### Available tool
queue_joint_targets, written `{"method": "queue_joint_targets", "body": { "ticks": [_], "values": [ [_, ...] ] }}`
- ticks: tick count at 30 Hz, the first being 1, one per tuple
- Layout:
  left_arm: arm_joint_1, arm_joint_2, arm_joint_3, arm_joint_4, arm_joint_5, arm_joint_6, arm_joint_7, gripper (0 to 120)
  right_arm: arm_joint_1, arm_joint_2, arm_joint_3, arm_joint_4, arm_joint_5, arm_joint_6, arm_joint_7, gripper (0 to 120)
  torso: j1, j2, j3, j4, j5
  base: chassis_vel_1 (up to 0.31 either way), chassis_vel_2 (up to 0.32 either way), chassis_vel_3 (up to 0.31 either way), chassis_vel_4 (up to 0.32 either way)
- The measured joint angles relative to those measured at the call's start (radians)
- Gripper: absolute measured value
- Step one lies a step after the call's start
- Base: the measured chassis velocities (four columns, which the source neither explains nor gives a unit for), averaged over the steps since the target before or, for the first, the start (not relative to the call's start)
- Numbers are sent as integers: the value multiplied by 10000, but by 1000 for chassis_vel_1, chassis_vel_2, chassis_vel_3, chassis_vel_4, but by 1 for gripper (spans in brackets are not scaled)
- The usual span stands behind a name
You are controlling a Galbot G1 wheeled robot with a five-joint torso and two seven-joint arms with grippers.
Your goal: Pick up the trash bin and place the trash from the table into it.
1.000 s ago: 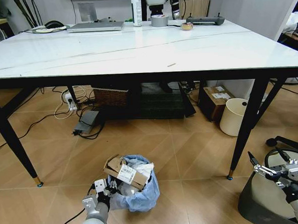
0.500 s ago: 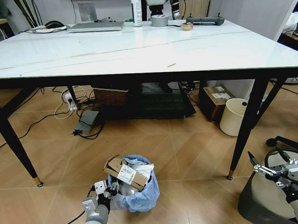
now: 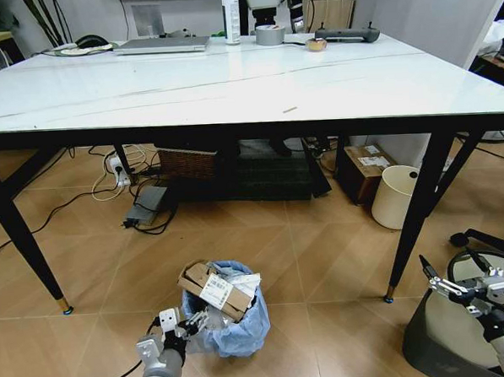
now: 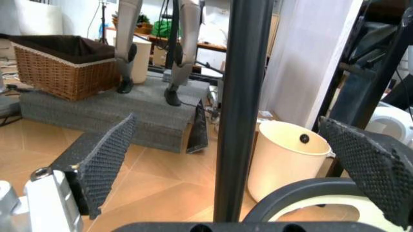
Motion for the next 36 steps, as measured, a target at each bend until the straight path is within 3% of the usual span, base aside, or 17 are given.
{"method": "queue_joint_targets", "body": {
  "ticks": [36],
  "values": [
    [621,384,-426,-1556,1015,-297,63,100,0,0,0,0,0,0,0,100,0,3,3,-1,0,0,0,0,0]
  ]
}}
